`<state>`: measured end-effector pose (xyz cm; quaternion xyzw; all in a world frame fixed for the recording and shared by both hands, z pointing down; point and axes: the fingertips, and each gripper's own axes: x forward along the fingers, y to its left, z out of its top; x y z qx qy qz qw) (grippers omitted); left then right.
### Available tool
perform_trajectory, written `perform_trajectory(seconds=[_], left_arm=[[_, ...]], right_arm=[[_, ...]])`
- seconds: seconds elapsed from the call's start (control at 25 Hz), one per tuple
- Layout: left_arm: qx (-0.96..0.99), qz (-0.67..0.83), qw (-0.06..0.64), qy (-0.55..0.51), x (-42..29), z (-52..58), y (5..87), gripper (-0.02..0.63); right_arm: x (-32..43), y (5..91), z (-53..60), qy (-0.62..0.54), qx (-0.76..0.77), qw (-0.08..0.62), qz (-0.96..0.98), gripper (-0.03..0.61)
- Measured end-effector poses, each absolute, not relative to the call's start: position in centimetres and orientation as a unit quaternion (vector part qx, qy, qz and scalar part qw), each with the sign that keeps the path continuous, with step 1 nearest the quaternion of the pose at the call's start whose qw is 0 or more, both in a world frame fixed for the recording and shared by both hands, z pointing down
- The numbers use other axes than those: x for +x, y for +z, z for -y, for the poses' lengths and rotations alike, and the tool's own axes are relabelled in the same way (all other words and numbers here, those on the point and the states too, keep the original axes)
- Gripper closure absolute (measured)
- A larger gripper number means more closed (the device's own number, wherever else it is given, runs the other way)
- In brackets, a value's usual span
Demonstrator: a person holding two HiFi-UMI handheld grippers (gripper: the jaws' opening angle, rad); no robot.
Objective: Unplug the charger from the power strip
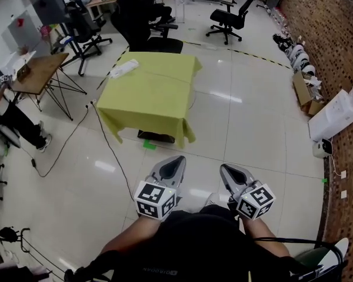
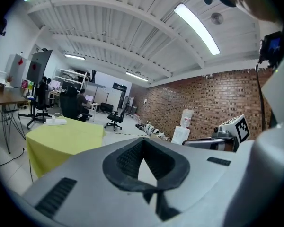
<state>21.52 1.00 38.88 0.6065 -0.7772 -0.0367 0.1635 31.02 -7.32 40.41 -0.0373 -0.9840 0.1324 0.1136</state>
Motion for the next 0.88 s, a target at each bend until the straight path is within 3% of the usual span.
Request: perform_trajectory(seconds=[0.88], left_arm=[[0.456, 0.875, 0.153, -0.057, 16.1, -0.7, 38.5, 0.61]], right_arm=[[22.1, 39.2, 10.5, 0.114, -0.205, 0.113, 0.966, 0.575]])
